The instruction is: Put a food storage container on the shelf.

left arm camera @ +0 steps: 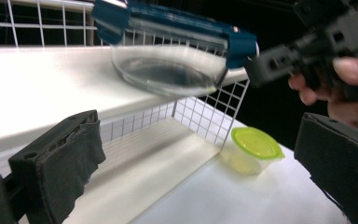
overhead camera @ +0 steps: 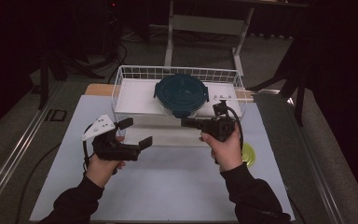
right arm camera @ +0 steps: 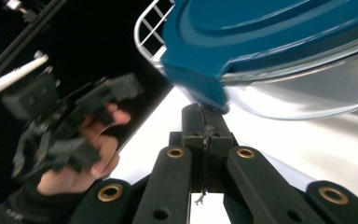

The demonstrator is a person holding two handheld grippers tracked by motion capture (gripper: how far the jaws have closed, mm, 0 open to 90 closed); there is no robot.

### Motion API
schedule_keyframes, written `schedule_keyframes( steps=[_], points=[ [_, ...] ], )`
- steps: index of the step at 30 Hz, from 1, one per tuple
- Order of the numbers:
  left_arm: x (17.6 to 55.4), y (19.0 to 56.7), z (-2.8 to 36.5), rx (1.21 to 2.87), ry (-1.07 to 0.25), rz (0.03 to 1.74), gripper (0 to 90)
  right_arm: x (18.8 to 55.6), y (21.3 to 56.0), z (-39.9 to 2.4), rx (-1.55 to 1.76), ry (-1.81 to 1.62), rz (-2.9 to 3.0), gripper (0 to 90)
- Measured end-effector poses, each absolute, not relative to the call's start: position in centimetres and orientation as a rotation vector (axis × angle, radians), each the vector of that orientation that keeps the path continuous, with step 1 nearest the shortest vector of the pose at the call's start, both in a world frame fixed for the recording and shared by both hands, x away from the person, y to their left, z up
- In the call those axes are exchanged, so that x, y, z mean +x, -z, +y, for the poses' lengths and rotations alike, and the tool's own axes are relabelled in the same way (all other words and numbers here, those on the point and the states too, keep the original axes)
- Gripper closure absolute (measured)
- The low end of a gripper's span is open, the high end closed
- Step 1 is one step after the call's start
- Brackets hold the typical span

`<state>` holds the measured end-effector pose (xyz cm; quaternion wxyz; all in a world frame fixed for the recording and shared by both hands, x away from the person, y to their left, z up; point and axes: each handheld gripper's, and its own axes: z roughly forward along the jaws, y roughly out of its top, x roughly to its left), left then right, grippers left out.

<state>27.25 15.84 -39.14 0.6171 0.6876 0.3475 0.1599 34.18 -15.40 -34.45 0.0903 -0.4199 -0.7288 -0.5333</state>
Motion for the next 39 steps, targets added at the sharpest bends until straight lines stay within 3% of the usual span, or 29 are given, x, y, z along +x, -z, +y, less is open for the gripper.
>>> schedule_keyframes(
  steps=[25,31,39],
  points=[
    [24.8,41.4,13.8,1.65,-0.345,0.727,0.8,37.1,34.2,-14.8,-1.325,1.58,-2.171,89.5],
    [24.7,41.6,13.9,1.64,-0.335,0.724,0.8,36.1,34.4,-14.5,-1.264,1.585,-2.215,80.4],
    [23.3,42.5,15.0,1.65,-0.381,0.676,0.8,33.0,35.4,-15.8,-1.174,1.657,-2.318,42.3]
  ],
)
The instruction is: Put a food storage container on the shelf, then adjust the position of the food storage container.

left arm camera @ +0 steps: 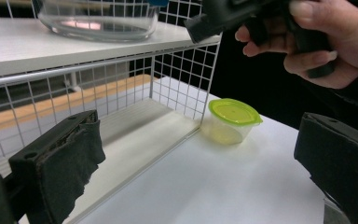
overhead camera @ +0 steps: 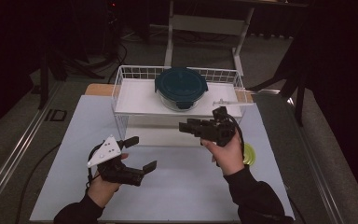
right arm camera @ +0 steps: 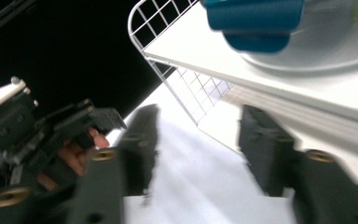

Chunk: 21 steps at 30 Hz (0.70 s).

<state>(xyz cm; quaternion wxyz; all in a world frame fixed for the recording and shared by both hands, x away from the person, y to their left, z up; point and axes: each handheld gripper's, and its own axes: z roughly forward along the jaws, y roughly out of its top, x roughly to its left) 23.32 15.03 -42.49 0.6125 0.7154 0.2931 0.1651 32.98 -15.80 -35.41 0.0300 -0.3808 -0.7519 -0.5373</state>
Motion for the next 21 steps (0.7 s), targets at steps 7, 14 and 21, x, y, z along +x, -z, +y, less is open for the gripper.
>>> schedule_keyframes(
  steps=[7,14,21],
  points=[
    [22.2,44.1,16.5,1.662,-0.365,0.72,0.8,30.8,37.4,-17.9,-1.117,1.743,-2.34,19.9],
    [21.5,45.7,17.2,1.671,-0.41,0.713,0.8,29.4,38.9,-19.5,-1.063,1.791,-2.429,16.0],
    [21.6,46.3,16.9,1.673,-0.412,0.671,0.8,28.0,40.4,-21.9,-1.068,1.756,-2.448,14.1]
  ],
)
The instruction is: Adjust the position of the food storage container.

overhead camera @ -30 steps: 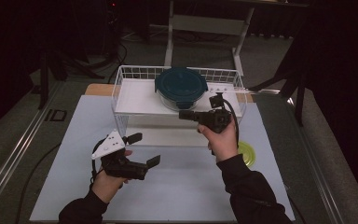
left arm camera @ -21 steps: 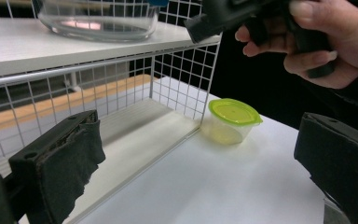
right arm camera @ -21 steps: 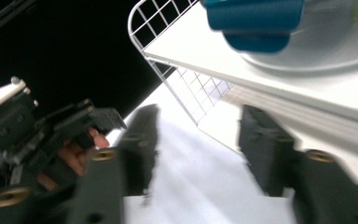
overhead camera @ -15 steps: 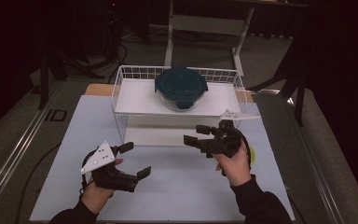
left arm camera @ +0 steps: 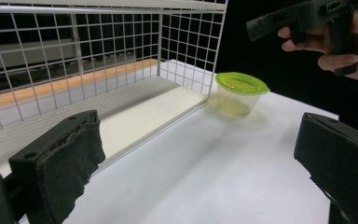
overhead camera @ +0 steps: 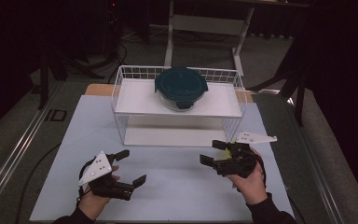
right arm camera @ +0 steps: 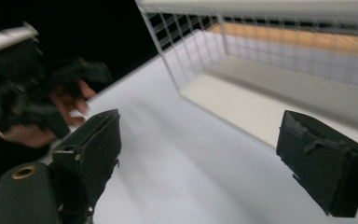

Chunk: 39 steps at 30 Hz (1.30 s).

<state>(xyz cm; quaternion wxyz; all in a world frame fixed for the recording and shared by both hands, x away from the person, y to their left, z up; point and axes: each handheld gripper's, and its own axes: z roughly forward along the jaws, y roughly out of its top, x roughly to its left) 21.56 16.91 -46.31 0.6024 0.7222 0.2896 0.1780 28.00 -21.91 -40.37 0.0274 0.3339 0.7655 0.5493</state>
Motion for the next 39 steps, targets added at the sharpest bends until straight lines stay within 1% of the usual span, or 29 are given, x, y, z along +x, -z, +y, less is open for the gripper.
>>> schedule_keyframes(
  steps=[1,2,3,4,5,8,10,13,15,17,20,22,31,39],
  points=[
    [21.6,46.4,16.9,1.667,-0.406,0.672,0.8,27.6,40.9,-22.7,1.034,-1.664,2.374,16.3],
    [21.7,46.5,17.0,1.663,-0.405,0.677,0.8,27.4,41.2,-23.2,1.042,-1.664,2.368,21.0],
    [21.7,46.5,17.0,1.663,-0.405,0.677,0.8,27.4,41.2,-23.2,1.042,-1.664,2.368,21.0],
    [21.8,46.7,17.0,1.67,-0.404,0.672,0.8,27.0,41.7,-24.1,1.031,-1.609,2.365,26.5],
    [21.8,46.7,17.0,1.67,-0.404,0.672,0.8,27.0,41.7,-24.1,1.031,-1.609,2.365,26.5],
    [21.9,47.0,16.9,1.673,-0.396,0.666,0.8,26.5,42.9,-25.9,1.065,-1.525,2.339,41.9],
    [21.8,47.0,16.8,1.679,-0.4,0.663,0.8,26.4,43.4,-26.9,1.093,-1.51,2.317,49.5],
    [21.8,47.0,16.8,1.669,-0.399,0.663,0.8,26.4,43.9,-28.4,1.124,-1.458,2.286,63.1],
    [21.8,47.0,16.9,1.662,-0.398,0.663,0.8,26.5,44.3,-29.4,1.136,-1.416,2.278,69.8],
    [21.8,46.9,17.0,1.66,-0.401,0.669,0.8,26.7,44.8,-30.4,1.152,-1.365,2.269,78.6],
    [21.8,46.9,17.1,1.652,-0.4,0.671,0.8,27.0,45.4,-31.8,1.195,-1.344,2.252,86.7],
    [21.8,46.9,17.1,1.651,-0.404,0.671,0.8,27.0,45.7,-32.6,1.219,-1.325,2.241,89.7],
    [21.8,46.7,17.3,1.648,-0.406,0.668,0.8,27.9,47.2,-35.6,1.317,-1.237,2.177,90.0],
    [21.8,46.7,17.4,1.637,-0.405,0.674,0.8,29.2,49.5,-37.6,1.43,-1.168,2.109,90.0]
  ],
)
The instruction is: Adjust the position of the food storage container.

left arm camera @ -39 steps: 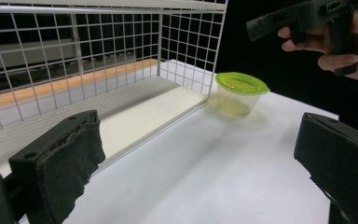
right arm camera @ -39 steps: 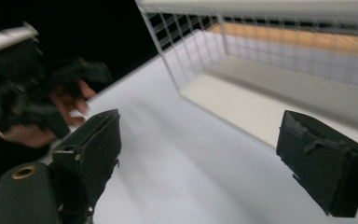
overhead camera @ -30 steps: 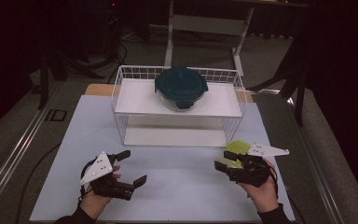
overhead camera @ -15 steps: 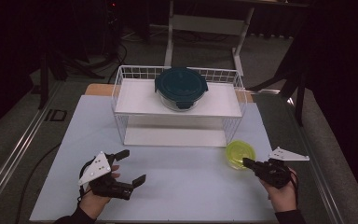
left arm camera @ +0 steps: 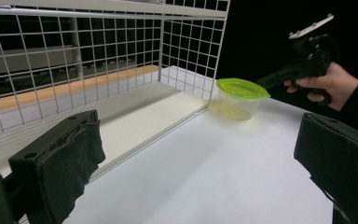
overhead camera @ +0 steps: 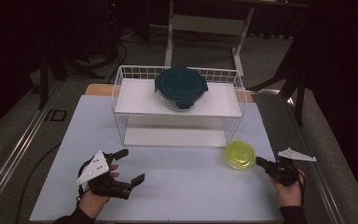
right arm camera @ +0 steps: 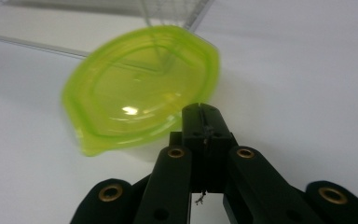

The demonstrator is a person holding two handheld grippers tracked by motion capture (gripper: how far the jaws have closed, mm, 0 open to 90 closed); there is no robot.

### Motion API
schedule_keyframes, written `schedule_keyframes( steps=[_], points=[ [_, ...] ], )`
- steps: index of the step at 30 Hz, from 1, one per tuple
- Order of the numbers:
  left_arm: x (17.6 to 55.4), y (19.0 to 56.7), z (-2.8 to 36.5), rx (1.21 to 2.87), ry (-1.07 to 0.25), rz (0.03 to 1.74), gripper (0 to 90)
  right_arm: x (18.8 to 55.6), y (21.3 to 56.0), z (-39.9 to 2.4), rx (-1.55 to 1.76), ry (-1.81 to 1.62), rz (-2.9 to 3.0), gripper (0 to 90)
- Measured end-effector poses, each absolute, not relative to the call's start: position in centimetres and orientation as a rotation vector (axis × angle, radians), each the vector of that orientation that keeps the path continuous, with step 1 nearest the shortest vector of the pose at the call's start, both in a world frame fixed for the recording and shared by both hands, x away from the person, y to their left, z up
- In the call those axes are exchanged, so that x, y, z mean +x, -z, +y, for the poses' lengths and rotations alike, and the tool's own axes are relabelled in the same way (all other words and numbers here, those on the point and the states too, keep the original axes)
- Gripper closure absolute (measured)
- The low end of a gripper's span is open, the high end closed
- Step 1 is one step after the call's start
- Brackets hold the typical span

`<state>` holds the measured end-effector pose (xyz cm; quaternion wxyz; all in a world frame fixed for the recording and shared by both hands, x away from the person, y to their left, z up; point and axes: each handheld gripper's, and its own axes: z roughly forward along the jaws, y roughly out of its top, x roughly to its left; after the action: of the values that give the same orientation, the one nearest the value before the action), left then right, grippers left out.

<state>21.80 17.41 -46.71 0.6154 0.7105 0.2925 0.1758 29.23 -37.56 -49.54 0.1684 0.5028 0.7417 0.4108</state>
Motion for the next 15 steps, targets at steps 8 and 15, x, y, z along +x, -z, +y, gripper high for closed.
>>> schedule_keyframes(
  steps=[8,15],
  points=[
    [21.8,46.8,17.3,1.643,-0.399,0.672,0.8,31.4,51.6,-37.4,1.5,-1.119,2.145,90.0],
    [21.9,47.0,17.1,1.652,-0.391,0.67,0.8,31.9,52.6,-36.5,1.51,-1.136,2.183,90.0]
  ],
)
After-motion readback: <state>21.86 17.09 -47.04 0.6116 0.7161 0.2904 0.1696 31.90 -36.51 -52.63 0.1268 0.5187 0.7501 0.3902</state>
